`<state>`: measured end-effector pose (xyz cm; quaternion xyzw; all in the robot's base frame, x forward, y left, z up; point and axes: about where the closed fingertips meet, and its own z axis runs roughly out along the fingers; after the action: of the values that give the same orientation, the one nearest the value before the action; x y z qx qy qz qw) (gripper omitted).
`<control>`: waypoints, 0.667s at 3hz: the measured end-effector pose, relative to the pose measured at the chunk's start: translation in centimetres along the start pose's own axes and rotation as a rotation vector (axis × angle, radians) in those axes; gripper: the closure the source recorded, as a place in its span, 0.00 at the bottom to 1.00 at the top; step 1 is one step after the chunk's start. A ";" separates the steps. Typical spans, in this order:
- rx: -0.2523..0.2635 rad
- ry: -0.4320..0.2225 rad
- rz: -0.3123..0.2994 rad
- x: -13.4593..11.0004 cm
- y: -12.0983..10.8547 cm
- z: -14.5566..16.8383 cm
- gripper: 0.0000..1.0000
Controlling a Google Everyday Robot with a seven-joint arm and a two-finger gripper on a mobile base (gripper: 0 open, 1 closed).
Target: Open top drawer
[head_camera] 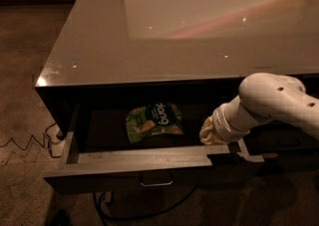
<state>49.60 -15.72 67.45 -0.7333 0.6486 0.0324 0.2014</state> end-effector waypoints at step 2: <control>-0.120 0.004 0.019 0.1 3.4 4.0 1.00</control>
Offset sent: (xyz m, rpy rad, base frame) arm -0.0421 0.0133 -0.0694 -0.0523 0.1877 0.0294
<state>47.23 -14.70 62.89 -0.7378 0.6529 0.0716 0.1555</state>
